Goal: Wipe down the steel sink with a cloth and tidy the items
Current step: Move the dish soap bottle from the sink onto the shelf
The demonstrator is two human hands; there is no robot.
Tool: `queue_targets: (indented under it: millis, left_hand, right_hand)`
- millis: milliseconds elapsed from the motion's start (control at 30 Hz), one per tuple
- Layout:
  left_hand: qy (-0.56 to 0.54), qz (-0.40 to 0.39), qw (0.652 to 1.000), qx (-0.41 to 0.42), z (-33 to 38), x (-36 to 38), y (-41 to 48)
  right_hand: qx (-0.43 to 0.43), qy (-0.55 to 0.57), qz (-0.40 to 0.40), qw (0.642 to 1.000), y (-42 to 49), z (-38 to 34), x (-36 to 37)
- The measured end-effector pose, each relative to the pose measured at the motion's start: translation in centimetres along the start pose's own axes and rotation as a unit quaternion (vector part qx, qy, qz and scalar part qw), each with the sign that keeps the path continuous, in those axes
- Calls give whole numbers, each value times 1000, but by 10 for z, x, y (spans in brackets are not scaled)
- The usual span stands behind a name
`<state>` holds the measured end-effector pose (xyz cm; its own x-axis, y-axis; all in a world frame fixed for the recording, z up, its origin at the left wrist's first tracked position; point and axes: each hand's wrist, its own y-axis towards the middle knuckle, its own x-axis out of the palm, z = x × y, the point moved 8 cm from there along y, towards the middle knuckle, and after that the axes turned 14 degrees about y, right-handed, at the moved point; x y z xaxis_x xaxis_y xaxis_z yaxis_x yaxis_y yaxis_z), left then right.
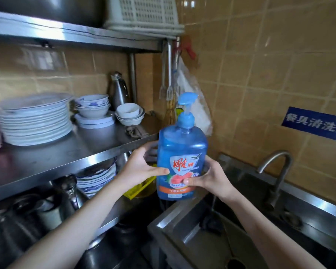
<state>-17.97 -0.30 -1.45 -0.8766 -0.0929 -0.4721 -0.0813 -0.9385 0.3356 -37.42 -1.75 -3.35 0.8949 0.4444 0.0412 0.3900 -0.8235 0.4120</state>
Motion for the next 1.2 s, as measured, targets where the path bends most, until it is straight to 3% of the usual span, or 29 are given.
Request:
queue_targets:
  millis: [633,1200]
  left_hand:
    - [54,146,986,-58,-70,-142,-10]
    - [103,220,963,-116,-168,-226,101]
  right_hand:
    - [16,52,-144,988,122,54,131]
    - [64,44,-227,971,307,135,171]
